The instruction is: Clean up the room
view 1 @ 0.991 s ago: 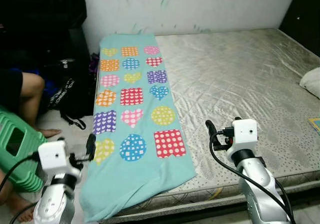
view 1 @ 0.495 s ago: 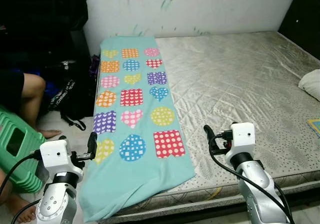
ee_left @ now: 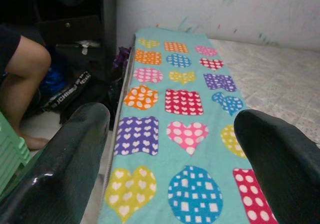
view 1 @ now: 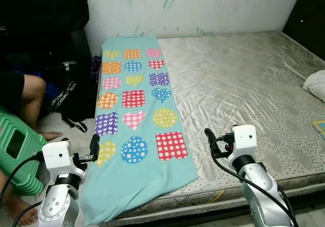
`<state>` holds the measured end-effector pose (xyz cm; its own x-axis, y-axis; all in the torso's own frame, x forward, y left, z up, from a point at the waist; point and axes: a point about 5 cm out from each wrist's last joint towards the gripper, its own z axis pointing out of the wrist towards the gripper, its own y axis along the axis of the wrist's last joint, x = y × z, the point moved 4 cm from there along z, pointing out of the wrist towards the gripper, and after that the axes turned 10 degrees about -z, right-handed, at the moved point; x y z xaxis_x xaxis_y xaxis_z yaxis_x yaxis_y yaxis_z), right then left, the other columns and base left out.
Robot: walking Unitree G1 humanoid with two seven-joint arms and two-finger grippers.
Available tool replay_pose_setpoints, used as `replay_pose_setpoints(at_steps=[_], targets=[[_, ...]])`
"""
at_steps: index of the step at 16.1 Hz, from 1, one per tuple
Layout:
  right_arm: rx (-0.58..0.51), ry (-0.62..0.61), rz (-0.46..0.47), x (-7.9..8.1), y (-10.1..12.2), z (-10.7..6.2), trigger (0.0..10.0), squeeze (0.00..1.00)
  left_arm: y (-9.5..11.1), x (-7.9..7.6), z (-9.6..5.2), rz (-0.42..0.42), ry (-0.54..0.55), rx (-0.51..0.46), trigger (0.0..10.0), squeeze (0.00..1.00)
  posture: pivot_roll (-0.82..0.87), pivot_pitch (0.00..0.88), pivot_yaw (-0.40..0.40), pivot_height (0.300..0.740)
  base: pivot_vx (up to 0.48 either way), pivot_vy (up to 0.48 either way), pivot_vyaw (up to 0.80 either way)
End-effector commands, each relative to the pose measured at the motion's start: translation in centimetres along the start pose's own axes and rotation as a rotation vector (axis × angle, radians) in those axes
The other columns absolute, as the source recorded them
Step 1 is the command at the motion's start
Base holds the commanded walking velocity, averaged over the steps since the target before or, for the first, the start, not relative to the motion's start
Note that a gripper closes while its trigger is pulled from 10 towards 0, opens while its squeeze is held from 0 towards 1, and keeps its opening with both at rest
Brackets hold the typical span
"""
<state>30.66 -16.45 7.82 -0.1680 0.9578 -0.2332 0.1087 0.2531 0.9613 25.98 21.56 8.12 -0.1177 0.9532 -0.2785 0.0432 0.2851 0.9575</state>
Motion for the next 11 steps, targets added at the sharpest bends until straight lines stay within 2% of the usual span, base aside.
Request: replay_pose_setpoints(at_steps=[1, 5, 9, 11], targets=[[-0.001, 0.015, -0.006, 0.18, 0.19, 0.18, 10.0, 0.00, -0.11, -0.12, 0.13, 0.004, -0.001, 0.010, 10.0, 0.00, -0.10, 0.000, -0.014, 0.740, 0.000, 0.000, 0.00], [0.000, 0.019, -0.012, 0.27, 0.22, 0.21, 10.0, 0.00, -0.10, -0.13, 0.25, 0.004, 0.000, 0.010, 10.0, 0.00, -0.10, 0.000, -0.012, 0.740, 0.000, 0.000, 0.00], [-0.005, 0.019, -0.013, 0.32, 0.32, 0.21, 10.0, 0.00, -0.13, -0.09, 0.30, 0.005, 0.003, 0.011, 10.0, 0.00, -0.10, 0.000, -0.012, 0.697, 0.000, 0.000, 0.00], [-0.004, 0.014, -0.006, 0.28, 0.31, 0.18, 10.0, 0.00, -0.13, -0.09, 0.31, 0.004, 0.006, 0.012, 10.0, 0.00, -0.10, 0.000, -0.011, 0.697, 0.000, 0.000, 0.00]])
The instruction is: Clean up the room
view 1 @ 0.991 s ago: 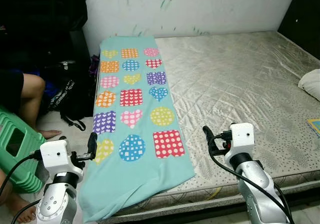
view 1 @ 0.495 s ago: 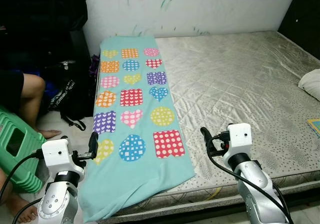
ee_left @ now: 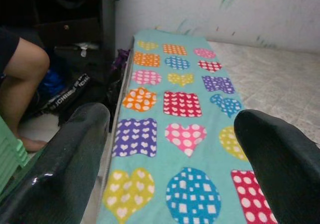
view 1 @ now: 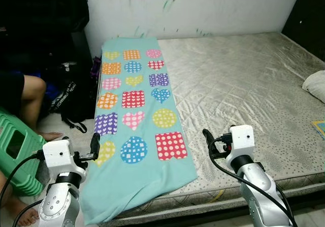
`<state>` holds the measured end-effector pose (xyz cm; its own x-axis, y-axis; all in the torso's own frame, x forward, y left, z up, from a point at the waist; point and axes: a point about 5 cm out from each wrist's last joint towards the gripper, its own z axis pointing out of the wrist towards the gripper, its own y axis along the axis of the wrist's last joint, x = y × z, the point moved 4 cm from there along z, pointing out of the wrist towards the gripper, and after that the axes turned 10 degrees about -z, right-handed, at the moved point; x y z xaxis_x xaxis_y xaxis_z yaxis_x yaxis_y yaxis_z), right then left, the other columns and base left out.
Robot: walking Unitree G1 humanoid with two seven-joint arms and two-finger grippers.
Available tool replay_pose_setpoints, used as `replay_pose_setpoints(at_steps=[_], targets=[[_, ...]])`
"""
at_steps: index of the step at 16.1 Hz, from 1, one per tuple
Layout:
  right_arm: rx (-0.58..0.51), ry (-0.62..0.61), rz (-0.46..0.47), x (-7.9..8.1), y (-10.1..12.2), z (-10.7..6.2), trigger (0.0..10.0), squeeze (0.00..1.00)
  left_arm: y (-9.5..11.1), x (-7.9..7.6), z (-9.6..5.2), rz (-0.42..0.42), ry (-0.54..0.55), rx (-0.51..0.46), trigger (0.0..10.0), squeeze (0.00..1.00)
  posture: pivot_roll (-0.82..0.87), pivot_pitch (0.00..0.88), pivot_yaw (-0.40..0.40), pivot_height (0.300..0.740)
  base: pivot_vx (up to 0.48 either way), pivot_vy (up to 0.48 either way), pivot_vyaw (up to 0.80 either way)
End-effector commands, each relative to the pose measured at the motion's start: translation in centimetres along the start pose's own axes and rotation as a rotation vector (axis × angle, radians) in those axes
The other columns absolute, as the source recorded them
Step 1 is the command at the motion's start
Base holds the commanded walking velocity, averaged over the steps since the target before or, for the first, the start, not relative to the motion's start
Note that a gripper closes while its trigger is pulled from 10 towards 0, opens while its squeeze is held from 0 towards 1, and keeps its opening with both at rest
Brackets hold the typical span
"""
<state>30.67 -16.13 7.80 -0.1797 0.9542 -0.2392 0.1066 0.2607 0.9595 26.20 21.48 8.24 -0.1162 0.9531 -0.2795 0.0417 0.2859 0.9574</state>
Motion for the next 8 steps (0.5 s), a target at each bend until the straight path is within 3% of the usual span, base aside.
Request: replay_pose_setpoints(at_steps=[1, 8], targets=[[-0.005, 0.000, 0.002, -0.10, 0.28, 0.12, 10.0, 0.00, -0.23, 0.04, 0.11, 0.005, 0.007, 0.014, 10.0, 0.00, -0.10, 0.000, -0.011, 0.697, 0.000, 0.000, 0.00], [-0.011, 0.006, -0.004, 0.00, 0.37, 0.12, 10.0, 0.00, -0.37, 0.05, 0.16, 0.002, 0.010, 0.018, 10.0, 0.00, -0.10, 0.000, -0.011, 0.697, 0.000, 0.000, 0.00]])
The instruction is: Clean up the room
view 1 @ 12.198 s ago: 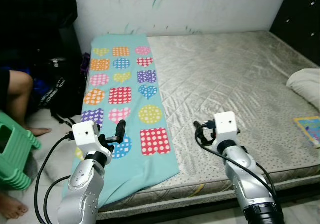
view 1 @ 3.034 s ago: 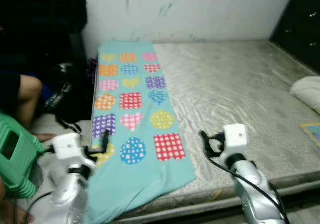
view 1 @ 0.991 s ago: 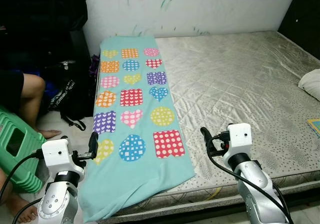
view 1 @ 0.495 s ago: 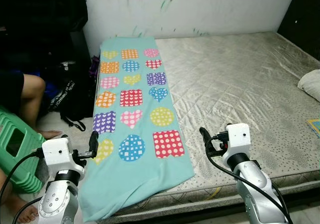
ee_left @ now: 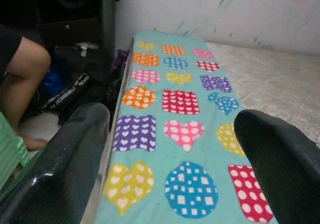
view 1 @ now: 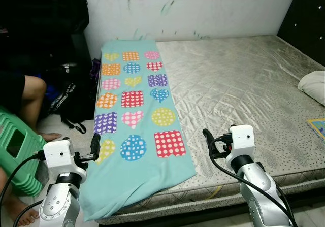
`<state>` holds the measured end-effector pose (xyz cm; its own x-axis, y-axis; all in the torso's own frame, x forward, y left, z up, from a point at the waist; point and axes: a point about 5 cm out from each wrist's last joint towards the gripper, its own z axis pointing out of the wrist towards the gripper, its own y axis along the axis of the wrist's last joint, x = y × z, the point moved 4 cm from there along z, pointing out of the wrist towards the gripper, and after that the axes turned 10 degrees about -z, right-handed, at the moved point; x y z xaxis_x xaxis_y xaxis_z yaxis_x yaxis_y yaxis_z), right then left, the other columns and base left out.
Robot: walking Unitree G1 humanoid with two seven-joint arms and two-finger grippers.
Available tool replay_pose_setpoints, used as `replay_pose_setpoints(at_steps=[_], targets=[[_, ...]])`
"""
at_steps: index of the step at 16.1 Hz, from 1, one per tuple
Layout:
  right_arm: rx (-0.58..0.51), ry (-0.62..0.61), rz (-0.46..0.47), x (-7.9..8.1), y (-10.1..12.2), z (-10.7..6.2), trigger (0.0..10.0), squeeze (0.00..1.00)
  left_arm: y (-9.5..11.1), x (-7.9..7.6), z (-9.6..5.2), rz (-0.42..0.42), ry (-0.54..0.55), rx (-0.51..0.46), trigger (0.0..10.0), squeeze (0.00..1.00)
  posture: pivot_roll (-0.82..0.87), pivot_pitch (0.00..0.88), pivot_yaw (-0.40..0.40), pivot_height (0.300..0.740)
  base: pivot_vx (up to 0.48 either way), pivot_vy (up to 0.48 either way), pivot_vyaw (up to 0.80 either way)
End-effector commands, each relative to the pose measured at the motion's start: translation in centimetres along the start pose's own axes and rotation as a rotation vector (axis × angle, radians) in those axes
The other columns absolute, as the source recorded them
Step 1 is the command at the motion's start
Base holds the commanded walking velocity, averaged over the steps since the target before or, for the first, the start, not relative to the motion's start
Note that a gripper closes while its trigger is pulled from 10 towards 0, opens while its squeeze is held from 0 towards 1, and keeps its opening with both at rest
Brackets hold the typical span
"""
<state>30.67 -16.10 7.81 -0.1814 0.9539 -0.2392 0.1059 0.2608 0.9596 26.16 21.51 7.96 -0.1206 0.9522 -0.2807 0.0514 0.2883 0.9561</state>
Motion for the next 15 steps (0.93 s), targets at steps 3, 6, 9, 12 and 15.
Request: replay_pose_setpoints(at_steps=[3, 6, 9, 12, 15], targets=[[-0.011, 0.007, -0.003, -0.04, 0.39, 0.09, 10.0, 0.00, -0.11, -0.12, 0.16, 0.003, 0.005, 0.007, 10.0, 0.00, -0.10, 0.000, -0.011, 0.697, 0.000, 0.000, 0.00], [-0.011, 0.008, -0.002, 0.01, 0.40, 0.10, 10.0, 0.00, -0.13, -0.13, 0.16, 0.003, 0.006, 0.008, 10.0, 0.00, -0.10, 0.000, -0.011, 0.697, 0.000, 0.000, 0.00], [-0.012, 0.011, -0.002, 0.06, 0.43, 0.12, 10.0, 0.00, -0.14, -0.12, 0.16, 0.003, 0.007, 0.009, 10.0, 0.00, -0.10, 0.000, -0.011, 0.697, 0.000, 0.000, 0.00], [-0.013, 0.013, -0.001, 0.10, 0.45, 0.14, 10.0, 0.00, -0.16, -0.09, 0.17, 0.002, 0.007, 0.010, 10.0, 0.00, -0.10, 0.000, -0.011, 0.697, 0.000, 0.000, 0.00], [-0.014, 0.015, 0.001, 0.14, 0.46, 0.15, 10.0, 0.00, -0.20, -0.10, 0.17, 0.004, 0.007, 0.011, 10.0, 0.00, -0.10, 0.000, -0.012, 0.697, 0.000, 0.000, 0.00]])
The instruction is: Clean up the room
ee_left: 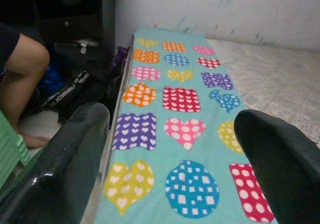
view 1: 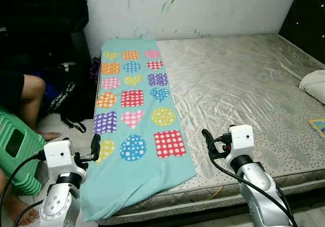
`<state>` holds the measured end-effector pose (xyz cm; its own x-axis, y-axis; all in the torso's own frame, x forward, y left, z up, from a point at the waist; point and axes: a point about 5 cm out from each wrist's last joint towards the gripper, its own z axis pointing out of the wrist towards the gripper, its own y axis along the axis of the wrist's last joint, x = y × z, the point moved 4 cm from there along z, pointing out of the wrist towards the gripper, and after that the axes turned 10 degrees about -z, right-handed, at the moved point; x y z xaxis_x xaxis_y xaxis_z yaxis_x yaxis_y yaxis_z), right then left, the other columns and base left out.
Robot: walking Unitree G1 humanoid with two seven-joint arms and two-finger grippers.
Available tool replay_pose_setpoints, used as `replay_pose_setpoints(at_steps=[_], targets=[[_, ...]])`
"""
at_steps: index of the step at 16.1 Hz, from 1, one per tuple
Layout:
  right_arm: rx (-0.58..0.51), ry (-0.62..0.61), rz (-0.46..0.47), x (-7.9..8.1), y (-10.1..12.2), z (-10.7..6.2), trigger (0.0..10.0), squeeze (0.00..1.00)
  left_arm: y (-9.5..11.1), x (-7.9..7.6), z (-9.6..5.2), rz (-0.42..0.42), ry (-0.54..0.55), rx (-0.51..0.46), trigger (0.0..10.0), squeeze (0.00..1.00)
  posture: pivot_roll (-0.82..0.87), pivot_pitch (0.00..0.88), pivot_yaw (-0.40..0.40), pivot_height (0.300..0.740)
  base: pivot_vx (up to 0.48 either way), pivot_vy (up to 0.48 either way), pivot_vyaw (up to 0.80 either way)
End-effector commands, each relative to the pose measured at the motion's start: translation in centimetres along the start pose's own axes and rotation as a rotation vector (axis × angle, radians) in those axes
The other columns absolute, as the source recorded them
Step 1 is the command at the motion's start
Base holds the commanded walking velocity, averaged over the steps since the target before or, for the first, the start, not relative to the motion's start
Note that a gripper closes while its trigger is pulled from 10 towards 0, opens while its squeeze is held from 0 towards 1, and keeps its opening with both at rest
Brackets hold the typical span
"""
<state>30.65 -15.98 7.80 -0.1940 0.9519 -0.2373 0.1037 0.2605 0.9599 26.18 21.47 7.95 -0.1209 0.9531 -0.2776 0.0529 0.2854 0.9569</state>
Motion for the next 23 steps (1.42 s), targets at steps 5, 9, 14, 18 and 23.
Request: replay_pose_setpoints(at_steps=[5, 9, 14, 18, 23], targets=[[-0.014, 0.007, 0.004, 0.11, 0.50, 0.14, 10.0, 0.00, -0.24, -0.19, 0.19, 0.002, 0.004, 0.011, 10.0, 0.00, -0.10, 0.000, -0.012, 0.697, 0.000, 0.000, 0.00], [-0.017, 0.004, 0.006, 0.10, 0.57, 0.14, 10.0, 0.00, -0.27, -0.17, 0.21, 0.001, 0.006, 0.012, 10.0, 0.00, -0.10, 0.000, -0.012, 0.697, 0.000, 0.000, 0.00], [-0.025, 0.015, 0.010, 0.27, 0.73, 0.19, 10.0, 0.00, -0.28, -0.19, 0.23, 0.003, 0.005, 0.012, 10.0, 0.00, -0.10, 0.000, -0.012, 0.672, 0.000, 0.000, 0.00], [-0.029, 0.021, 0.015, 0.41, 0.78, 0.17, 10.0, 0.00, -0.33, -0.22, 0.21, 0.004, 0.004, 0.013, 10.0, 0.00, -0.10, 0.000, -0.011, 0.627, 0.000, 0.000, 0.00], [-0.034, 0.022, 0.017, 0.44, 0.86, 0.16, 10.0, 0.00, -0.36, -0.24, 0.21, 0.003, 0.005, 0.013, 10.0, 0.00, -0.10, 0.000, -0.013, 0.569, 0.000, 0.000, 0.00]])
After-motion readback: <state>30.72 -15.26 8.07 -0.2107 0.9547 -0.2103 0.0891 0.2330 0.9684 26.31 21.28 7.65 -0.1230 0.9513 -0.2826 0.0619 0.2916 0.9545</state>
